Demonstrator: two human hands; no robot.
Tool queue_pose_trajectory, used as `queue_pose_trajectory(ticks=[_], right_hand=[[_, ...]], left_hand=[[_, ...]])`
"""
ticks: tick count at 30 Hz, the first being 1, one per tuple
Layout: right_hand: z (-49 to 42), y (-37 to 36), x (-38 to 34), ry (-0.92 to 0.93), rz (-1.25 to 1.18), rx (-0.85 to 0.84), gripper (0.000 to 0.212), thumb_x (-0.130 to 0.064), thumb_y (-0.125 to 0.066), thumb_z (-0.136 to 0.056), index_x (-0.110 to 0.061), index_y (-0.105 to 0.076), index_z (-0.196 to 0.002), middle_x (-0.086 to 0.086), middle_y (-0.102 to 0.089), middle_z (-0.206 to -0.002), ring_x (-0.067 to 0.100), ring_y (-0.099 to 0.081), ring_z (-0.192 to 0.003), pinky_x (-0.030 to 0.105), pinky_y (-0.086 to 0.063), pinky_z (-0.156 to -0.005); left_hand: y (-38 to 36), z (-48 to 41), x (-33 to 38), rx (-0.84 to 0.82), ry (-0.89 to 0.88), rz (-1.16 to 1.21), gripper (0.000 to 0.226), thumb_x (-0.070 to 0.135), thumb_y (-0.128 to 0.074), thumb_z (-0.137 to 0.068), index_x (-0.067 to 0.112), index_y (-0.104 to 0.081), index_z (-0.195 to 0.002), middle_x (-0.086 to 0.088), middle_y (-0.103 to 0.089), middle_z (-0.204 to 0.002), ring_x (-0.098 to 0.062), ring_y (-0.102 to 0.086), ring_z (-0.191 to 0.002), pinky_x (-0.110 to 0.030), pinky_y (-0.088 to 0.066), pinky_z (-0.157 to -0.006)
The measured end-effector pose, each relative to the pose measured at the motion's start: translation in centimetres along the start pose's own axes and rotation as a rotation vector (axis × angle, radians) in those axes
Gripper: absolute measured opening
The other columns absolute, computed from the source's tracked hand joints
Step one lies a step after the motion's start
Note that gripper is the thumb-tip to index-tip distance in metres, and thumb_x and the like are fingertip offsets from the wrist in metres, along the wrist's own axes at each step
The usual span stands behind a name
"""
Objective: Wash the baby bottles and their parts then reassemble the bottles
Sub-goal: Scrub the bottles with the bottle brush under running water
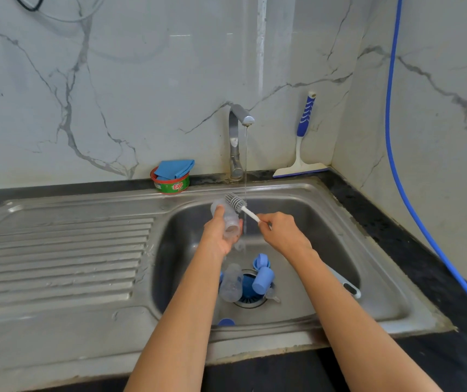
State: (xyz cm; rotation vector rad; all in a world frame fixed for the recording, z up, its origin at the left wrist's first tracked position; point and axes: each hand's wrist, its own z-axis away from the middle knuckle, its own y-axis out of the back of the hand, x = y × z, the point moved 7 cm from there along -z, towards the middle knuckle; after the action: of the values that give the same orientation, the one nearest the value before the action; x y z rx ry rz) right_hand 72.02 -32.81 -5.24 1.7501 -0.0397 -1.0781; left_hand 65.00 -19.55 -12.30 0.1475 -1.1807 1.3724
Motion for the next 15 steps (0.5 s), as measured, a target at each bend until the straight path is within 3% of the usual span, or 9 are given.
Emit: queue_pose_trajectory(ticks=[2, 6, 12, 15], right_hand=[[-0.1, -0.2, -0.2, 0.007, -0.003, -0.030, 0.030, -0.017, -0.042, -0.097, -0.018, -0.066, -0.115, 0.010, -0.061, -0.091, 0.021, -0.054, -0.071, 0.036, -0.052, -0.067], [-0.1, -0.5, 0.3, -0.018, 0.050, -0.123, 0.030, -0.016, -0.043, -0.097, -0.017, -0.066, -0.118, 0.010, -0.062, -0.095, 0.019, -0.052, -0.071, 0.032, -0.047, -0.066], [-0.6, 0.1, 0.9, -0.067, 0.018, -0.010, 0.029, -0.017, -0.040, -0.098, -0.014, -0.067, -0.108, 0.007, -0.058, -0.082, 0.019, -0.051, -0.068, 0.034, -0.050, -0.065], [-0.4, -0.2, 0.6, -0.037, 0.016, -0.067, 0.029, -0.015, -0.041, -0.098, -0.016, -0.066, -0.113, 0.006, -0.057, -0.082, 0.016, -0.049, -0.065, 0.026, -0.044, -0.059]], left_hand=[[0.1, 0.4, -0.5, -0.011, 0.030, 0.054, 0.040, 0.040, -0.049, -0.098, 0.008, -0.043, -0.123, -0.016, -0.056, -0.098, -0.022, -0.059, -0.077, -0.030, -0.053, -0.064], [0.6, -0.2, -1.5, 0.011, 0.083, 0.131, 0.050, 0.043, -0.044, -0.099, 0.008, -0.041, -0.134, -0.016, -0.055, -0.093, -0.022, -0.056, -0.074, -0.032, -0.051, -0.061], [-1.3, -0.7, -2.0, -0.108, 0.109, 0.204, 0.057, 0.047, -0.043, -0.098, 0.005, -0.036, -0.137, -0.023, -0.054, -0.128, -0.026, -0.063, -0.082, -0.028, -0.056, -0.052], [-1.1, -1.1, -1.7, -0.079, 0.106, 0.309, 0.062, 0.053, -0.034, -0.099, 0.003, -0.034, -0.136, -0.022, -0.054, -0.116, -0.026, -0.058, -0.079, -0.027, -0.053, -0.052]])
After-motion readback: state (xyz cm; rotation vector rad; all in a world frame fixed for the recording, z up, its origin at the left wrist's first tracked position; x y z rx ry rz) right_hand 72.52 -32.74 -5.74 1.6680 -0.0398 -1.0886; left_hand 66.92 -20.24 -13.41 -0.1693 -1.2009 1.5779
